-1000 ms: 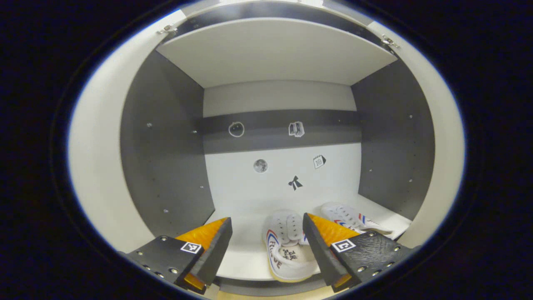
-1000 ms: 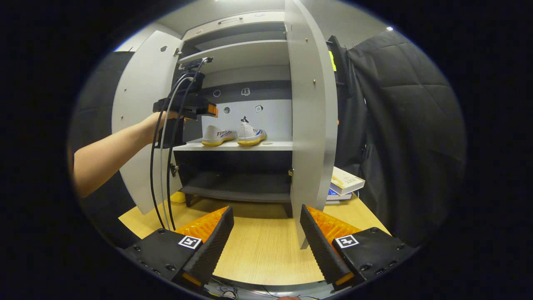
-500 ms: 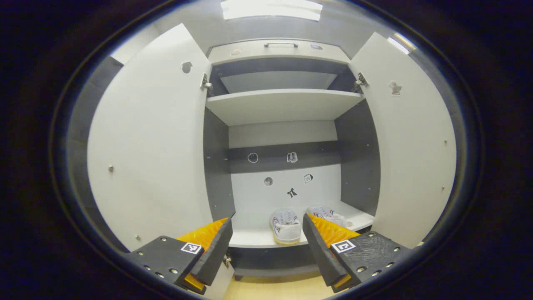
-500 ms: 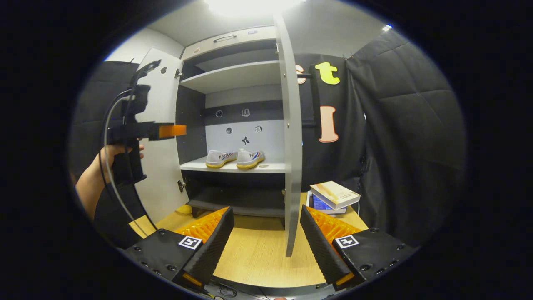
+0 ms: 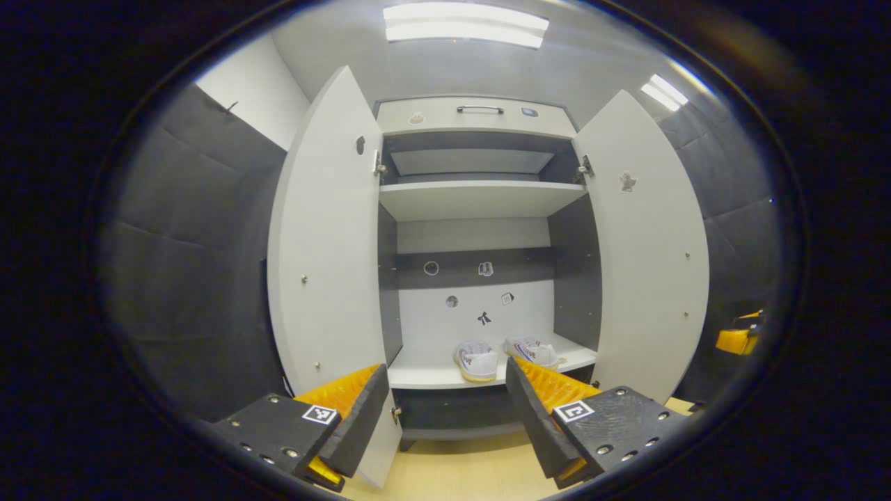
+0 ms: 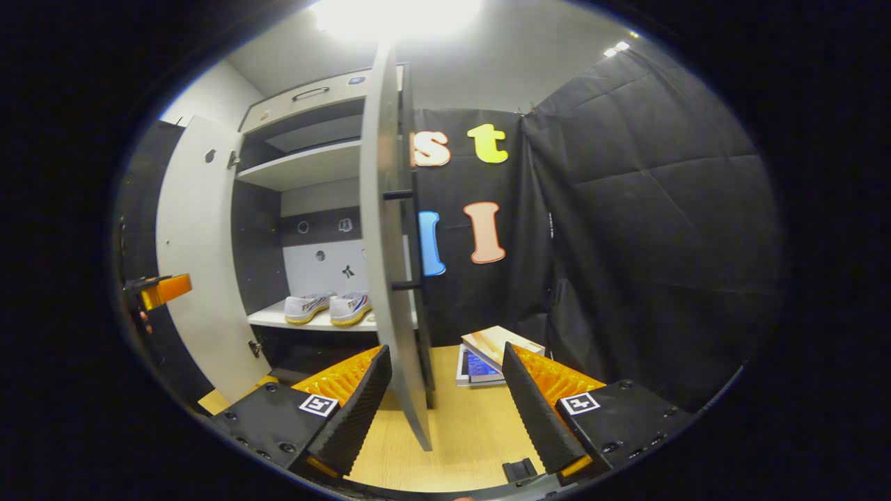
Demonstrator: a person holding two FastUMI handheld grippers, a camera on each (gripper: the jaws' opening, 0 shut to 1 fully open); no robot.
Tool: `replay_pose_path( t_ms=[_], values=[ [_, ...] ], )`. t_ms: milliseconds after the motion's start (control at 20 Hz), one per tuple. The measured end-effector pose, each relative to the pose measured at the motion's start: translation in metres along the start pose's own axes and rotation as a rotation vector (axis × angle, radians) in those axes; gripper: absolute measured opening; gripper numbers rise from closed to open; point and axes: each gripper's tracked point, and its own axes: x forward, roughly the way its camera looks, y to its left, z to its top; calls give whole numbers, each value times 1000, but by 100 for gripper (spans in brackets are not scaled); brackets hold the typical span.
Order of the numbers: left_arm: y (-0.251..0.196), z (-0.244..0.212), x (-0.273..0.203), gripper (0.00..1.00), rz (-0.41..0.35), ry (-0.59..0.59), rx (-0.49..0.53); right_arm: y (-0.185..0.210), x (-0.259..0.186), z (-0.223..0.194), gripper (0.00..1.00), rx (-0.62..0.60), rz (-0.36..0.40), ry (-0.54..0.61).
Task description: Grab one shoe with the right hand and put it into the shoe cabinet, grab the other shoe with the left hand and put it into the shoe cabinet; then close the right door with the right hand and the left door with the left hand.
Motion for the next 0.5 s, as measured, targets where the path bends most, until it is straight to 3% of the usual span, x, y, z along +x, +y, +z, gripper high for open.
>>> replay_pose_path(
  t_ms=[300, 450, 500],
  values=[
    [28, -12, -25, 96, 34, 16, 18, -52, 38, 29, 98, 36, -170, -46],
    [43, -15, -40, 97, 53, 22, 19, -57, 56, 50, 98, 45, -204, -85],
    [49, -14, -43, 97, 62, 21, 24, -57, 62, 57, 92, 36, -210, -97]
  ],
)
